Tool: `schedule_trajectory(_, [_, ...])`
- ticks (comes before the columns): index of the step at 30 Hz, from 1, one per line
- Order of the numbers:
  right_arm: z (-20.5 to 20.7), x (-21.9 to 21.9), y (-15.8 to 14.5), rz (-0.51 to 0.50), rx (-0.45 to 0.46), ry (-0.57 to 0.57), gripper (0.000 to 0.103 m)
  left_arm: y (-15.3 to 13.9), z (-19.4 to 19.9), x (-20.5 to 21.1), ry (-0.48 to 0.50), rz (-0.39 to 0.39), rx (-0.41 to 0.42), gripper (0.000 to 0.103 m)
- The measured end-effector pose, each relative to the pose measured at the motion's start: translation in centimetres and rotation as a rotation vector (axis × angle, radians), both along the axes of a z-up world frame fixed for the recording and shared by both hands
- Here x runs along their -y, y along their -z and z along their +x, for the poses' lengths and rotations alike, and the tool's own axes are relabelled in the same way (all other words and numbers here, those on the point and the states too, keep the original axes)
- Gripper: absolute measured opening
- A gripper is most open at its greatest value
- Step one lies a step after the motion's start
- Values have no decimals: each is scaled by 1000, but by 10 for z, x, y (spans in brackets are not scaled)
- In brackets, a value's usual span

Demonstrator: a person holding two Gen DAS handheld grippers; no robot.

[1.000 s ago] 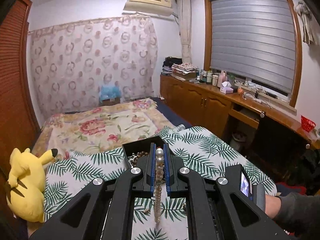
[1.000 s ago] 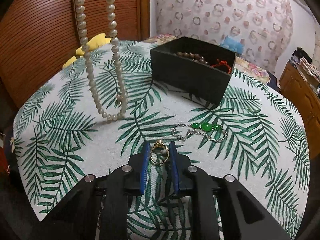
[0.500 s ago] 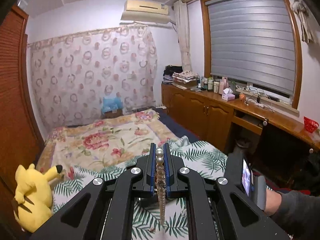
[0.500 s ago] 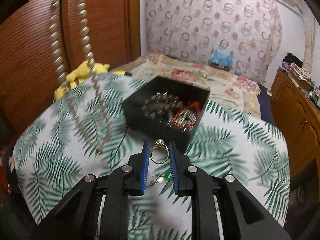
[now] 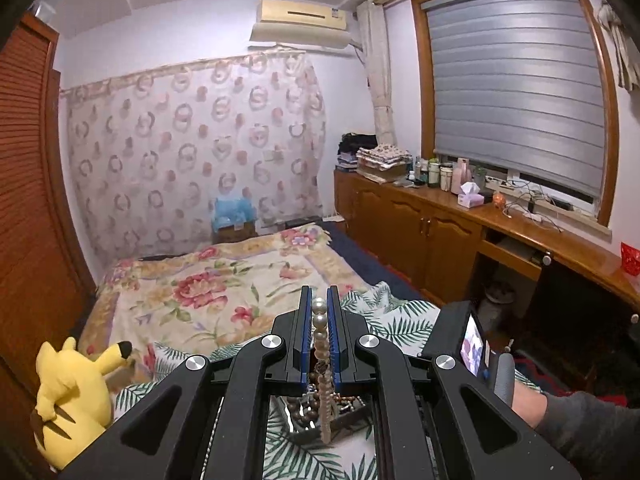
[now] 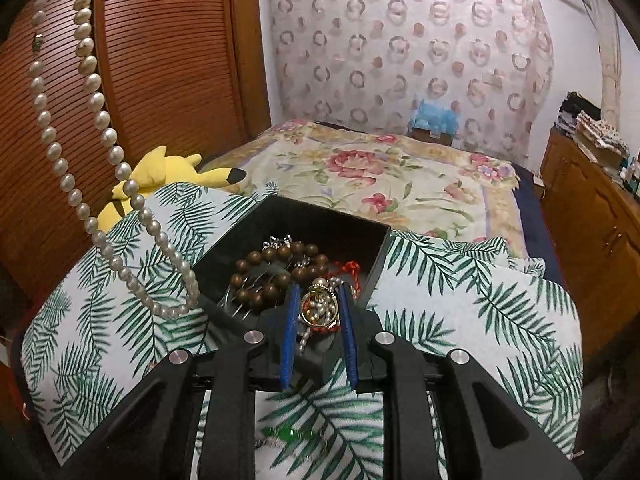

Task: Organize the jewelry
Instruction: 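Lower the pearls into the box with the left tool while the right tool drops the ring in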

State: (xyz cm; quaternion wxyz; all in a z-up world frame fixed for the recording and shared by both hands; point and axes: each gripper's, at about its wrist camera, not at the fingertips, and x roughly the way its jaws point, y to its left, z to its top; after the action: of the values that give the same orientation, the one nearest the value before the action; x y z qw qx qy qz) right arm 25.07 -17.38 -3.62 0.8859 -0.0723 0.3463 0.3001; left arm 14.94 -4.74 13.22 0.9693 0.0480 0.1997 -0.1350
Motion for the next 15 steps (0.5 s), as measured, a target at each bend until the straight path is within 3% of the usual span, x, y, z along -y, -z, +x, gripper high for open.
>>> schedule_trajectory(15, [18,-9,18,-18,-52,-16,22,26,47,5,-51,22,-68,7])
